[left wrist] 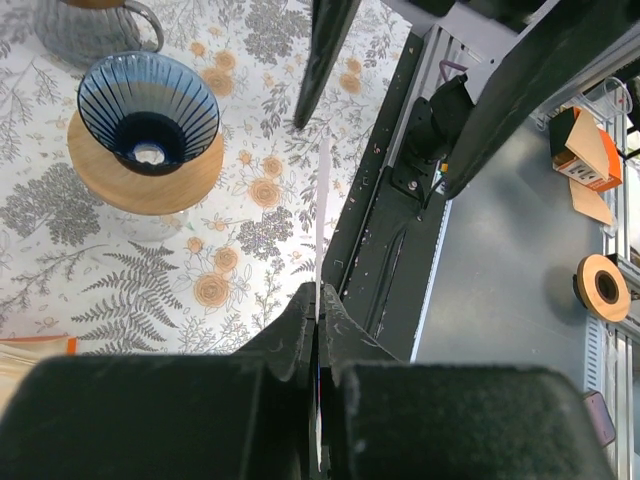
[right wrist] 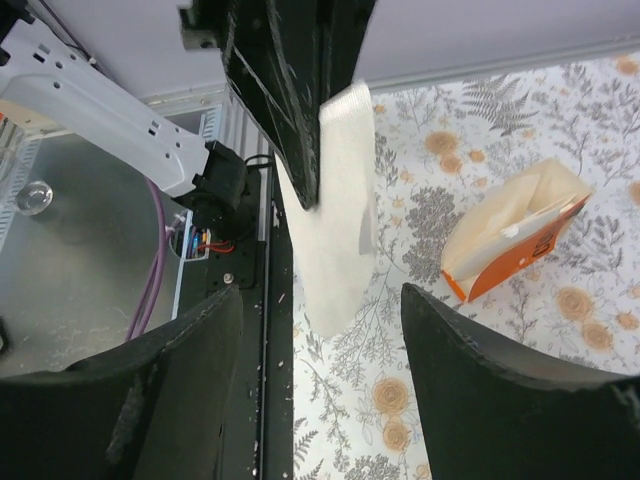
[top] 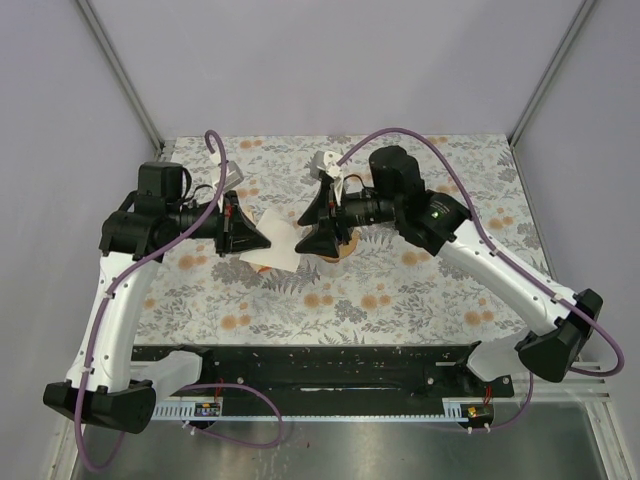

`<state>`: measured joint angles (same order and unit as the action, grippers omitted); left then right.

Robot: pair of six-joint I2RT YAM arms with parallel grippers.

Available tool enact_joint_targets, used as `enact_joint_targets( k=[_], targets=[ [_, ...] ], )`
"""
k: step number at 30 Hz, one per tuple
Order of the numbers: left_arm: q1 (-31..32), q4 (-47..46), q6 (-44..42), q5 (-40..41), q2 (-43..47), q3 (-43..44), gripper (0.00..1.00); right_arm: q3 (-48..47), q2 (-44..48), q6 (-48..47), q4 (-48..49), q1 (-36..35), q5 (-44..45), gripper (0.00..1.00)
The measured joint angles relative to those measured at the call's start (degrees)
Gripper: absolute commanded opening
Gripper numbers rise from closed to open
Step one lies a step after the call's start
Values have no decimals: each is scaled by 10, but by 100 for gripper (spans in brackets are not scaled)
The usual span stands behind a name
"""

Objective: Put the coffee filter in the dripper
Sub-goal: Adjust the coffee filter.

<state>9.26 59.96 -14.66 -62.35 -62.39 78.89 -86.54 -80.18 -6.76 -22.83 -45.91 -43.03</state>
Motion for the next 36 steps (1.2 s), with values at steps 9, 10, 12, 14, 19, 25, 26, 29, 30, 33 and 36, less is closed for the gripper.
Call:
enact_joint_targets(
  k=[9, 10, 12, 14, 19, 25, 26, 29, 30, 33, 36],
  targets=[
    [-5, -2, 12, -6, 0, 42, 0, 58, -16, 53, 66, 0, -12, 68],
    [-5, -2, 12, -6, 0, 42, 0, 60, -16, 59, 72, 0, -13, 63],
    [-6, -1, 12, -7, 0, 42, 0, 65, -16, 76, 96, 0, -23, 41],
    [-8, -1, 12, -10, 0, 42, 0, 67, -18, 94, 123, 0, -36, 21],
    [-11, -2, 23, -13, 0, 43, 0, 69, -36, 130, 171, 0, -63, 0],
    [-17, -24, 60, 20, 0, 43, 71, 80, -33, 125, 183, 0, -32, 0],
    [-19, -32, 67, 32, 0, 43, 77, 84, -29, 119, 181, -1, -9, 0],
    [-31, -56, 102, 83, -2, 42, 86, 92, -8, 83, 162, -12, 107, 0],
    [-36, -61, 109, 93, -4, 42, 89, 94, 0, 69, 159, -18, 144, 0],
    [-62, -74, 132, 108, -12, 45, 91, 107, 37, 7, 162, -50, 288, 0],
    [-77, -80, 159, 107, -23, 53, 84, 136, 77, -58, 202, -72, 412, 0]
  ],
)
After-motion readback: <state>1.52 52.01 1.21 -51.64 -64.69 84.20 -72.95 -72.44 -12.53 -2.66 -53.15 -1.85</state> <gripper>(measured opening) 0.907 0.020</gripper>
